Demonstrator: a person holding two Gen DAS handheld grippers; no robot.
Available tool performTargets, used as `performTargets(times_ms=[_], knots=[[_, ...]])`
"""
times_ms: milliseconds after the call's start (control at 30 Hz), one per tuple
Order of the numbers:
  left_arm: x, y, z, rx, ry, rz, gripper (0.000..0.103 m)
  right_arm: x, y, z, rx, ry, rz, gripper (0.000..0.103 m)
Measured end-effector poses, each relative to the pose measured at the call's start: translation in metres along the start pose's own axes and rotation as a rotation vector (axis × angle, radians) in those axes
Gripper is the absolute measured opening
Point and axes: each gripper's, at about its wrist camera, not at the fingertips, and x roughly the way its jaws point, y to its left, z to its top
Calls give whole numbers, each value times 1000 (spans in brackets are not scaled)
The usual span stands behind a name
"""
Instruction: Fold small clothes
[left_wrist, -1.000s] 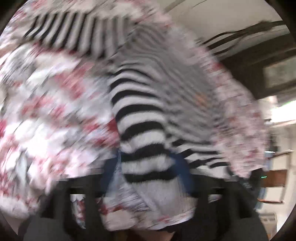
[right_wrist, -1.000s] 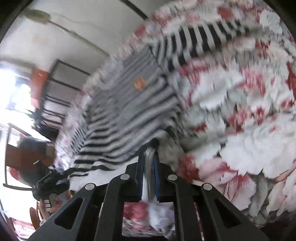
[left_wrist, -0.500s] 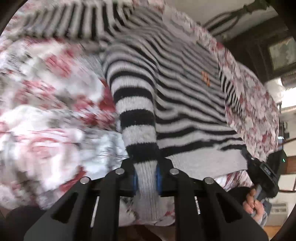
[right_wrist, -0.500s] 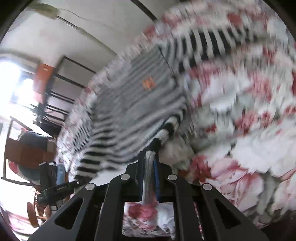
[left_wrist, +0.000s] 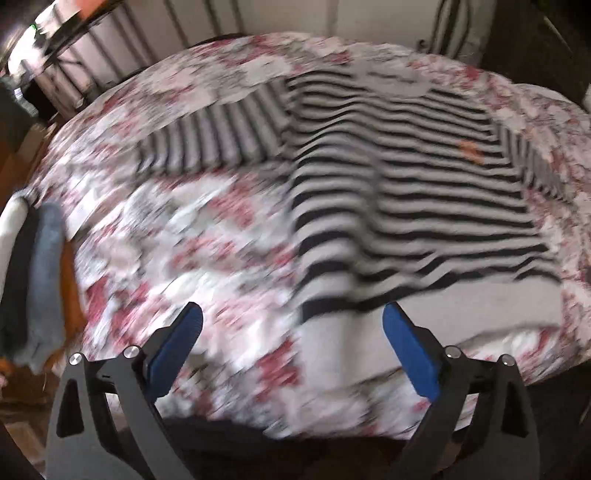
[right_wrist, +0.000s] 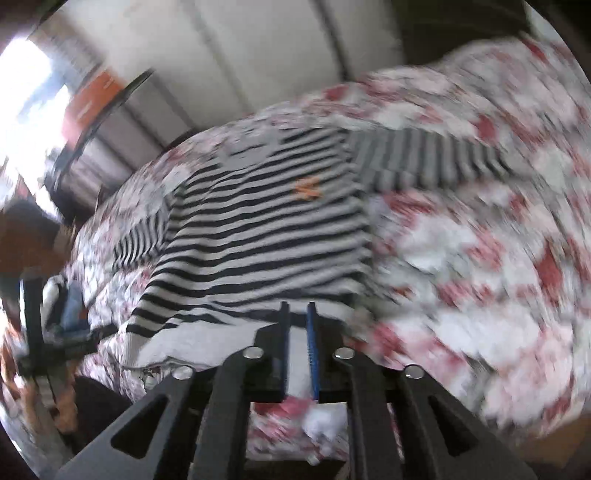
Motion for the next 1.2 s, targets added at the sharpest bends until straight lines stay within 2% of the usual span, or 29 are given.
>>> performTargets(times_ms=[33, 67, 133, 167, 200, 233, 333, 400, 500, 567, 600, 633, 667, 733, 800, 867, 933, 967, 1000, 1033, 1100, 1167, 1200], knots=[[3, -7, 7, 11, 9, -17, 99, 17, 8, 5, -10, 35, 24, 28], [15, -19, 16, 41, 40, -36, 99, 32, 12, 5, -16, 78, 22, 33], [60, -38, 19, 108, 184, -24, 99, 77, 9, -5, -39, 251, -28, 35], [91, -45, 11, 110, 303, -17, 99, 93, 0, -17, -33, 328, -36, 35], [103, -47, 7, 96, 346, -32, 99, 94, -4, -22, -36, 348, -31, 33], [102, -47, 7, 84, 340, -37, 99, 86, -5, -19, -44, 340, -18, 33], [70, -46, 31, 79, 191, -53, 98, 71, -8, 3, -14, 271, 26, 35], [59, -48, 61, 62, 104, -38, 98, 75, -10, 31, -8, 219, 11, 35], [80, -54, 91, 67, 83, 36, 98, 105, -14, 67, -1, 190, -18, 36], [120, -58, 93, 109, 136, 113, 98, 138, -16, 79, -13, 216, -78, 40], [152, -60, 85, 126, 227, 160, 99, 163, -14, 78, -18, 254, -110, 43], [167, -56, 79, 114, 266, 143, 99, 186, -24, 72, -14, 315, -128, 43], [173, -54, 77, 78, 260, 127, 99, 193, -26, 70, -10, 328, -126, 43], [168, -55, 82, 71, 264, 121, 99, 184, -27, 74, 4, 315, -110, 43], [142, -56, 89, 54, 188, 97, 98, 159, -21, 80, 5, 239, -72, 43], [116, -65, 93, 63, 90, 54, 98, 134, -10, 77, -68, 189, -49, 45], [108, -74, 86, 61, 51, 40, 98, 126, -4, 54, -109, 211, -34, 58], [115, -83, 75, 67, 62, 50, 98, 134, -3, 41, -123, 260, -41, 59], [126, -94, 63, 105, 91, 77, 99, 143, 0, 26, -164, 298, -70, 60], [135, -111, 51, 174, 65, 145, 99, 147, 8, 10, -274, 265, -126, 60], [126, -126, 35, 233, -61, 237, 98, 146, 18, 3, -362, 232, -177, 60], [118, -136, 29, 277, -104, 277, 98, 136, 14, 8, -331, 220, -163, 59], [113, -135, 28, 286, -105, 262, 98, 130, 13, 12, -312, 204, -155, 58]])
